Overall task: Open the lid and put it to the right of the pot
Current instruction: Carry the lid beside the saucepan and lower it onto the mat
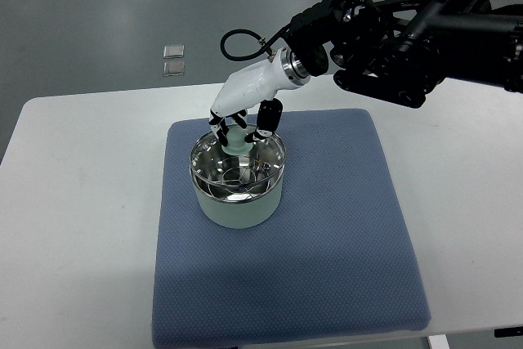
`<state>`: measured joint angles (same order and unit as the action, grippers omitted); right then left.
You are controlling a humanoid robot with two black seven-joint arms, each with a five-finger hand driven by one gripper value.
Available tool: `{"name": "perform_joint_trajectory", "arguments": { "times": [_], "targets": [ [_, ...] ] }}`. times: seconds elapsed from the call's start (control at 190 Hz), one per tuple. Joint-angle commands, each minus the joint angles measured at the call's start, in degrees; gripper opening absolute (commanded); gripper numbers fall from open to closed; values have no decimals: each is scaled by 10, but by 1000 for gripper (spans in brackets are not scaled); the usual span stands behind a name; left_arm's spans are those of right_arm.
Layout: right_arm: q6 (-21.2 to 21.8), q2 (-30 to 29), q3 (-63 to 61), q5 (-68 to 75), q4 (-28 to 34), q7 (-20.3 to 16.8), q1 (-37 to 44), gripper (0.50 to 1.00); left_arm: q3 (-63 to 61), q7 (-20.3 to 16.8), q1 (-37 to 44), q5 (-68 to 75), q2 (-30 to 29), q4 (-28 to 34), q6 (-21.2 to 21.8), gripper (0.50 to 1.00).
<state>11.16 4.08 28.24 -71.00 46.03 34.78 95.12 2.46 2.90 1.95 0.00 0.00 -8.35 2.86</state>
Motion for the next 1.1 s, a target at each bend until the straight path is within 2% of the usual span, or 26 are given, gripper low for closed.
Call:
{"name": "perform_joint_trajectory", "arguments": {
  "times": [0.0, 0.406, 0.711, 1.095],
  "targets": [
    [-1, 15, -4, 2, 0, 2, 0, 500, 0, 0, 0, 0, 0, 0, 0, 1000],
    [-1, 99, -54, 4, 0, 2, -12, 500, 0, 0, 0, 0, 0, 0, 0, 1000],
    [-28, 189, -86, 2, 0, 2, -98, 500, 0, 0, 0, 0, 0, -1, 0, 1000],
    [-67, 203, -87, -5, -1, 2, -182, 500, 0, 1, 0, 0, 0, -1, 0, 1000]
  ]
}}
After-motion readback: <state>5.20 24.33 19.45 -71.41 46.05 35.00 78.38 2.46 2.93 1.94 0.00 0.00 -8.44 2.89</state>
